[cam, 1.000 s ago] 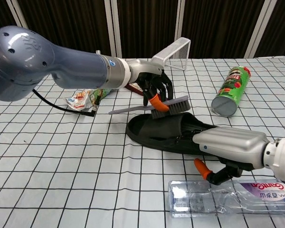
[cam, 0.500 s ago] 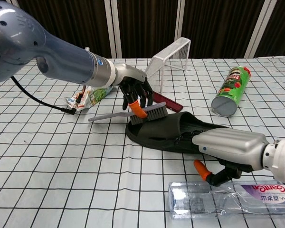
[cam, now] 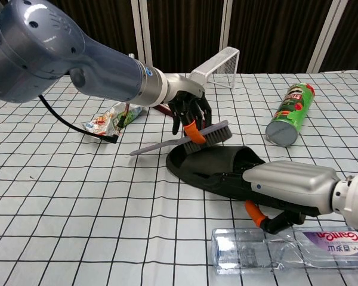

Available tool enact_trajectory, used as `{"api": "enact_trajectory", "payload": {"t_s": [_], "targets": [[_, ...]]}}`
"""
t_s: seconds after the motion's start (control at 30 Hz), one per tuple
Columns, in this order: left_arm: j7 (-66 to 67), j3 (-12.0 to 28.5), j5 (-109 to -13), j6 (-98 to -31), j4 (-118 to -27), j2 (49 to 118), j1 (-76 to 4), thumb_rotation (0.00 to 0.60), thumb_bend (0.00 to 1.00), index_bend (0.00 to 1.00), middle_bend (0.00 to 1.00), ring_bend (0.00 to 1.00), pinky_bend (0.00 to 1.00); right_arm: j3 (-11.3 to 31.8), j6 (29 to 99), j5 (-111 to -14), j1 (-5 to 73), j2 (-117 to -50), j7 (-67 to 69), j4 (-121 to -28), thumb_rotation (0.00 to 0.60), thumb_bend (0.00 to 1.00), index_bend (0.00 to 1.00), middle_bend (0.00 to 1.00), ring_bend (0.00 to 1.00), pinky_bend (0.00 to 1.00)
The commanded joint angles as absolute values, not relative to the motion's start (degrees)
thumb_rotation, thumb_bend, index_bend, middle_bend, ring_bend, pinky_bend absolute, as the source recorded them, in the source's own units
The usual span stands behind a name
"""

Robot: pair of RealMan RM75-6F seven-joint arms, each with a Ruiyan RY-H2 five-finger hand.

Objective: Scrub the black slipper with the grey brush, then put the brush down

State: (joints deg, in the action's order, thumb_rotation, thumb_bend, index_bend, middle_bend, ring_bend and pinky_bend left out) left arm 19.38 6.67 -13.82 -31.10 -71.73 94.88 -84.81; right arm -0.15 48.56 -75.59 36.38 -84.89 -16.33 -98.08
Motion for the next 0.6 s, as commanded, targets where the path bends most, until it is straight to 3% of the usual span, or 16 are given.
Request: {"api": "enact_trajectory", "payload": {"t_s": [0.03,0.3,0.6], "targets": [[18.21,7.81,-15.70,-31.72,-71.44,95.67,-84.22,0.600,0.70,0.64,0.60,0.47,0.50,-0.23,48.63,-75.51,36.34,-84.86,-16.30,-98.07,0.600,0.85,0.00,0.06,0.04,0.00],[18.02,7.32,-14.40,-29.40,-71.09,95.49,-85.09,0.600,0.70,0.64,0.60,0.47,0.50,-0.56,48.82,-75.52,36.35,-84.67,-16.45,-98.35,0.600,0.85,0.00,0.06,0.04,0.00],[21.83,-0.72,-3.09,-26.47,-75.13,90.55,-91.20,0.600,0.69,0.64,0.60,0.47,0.50,-0.75,49.33,-75.85,36.36,-84.74,-16.82,-98.90,0.600,0.85,0.00,0.06,0.04,0.00]]}}
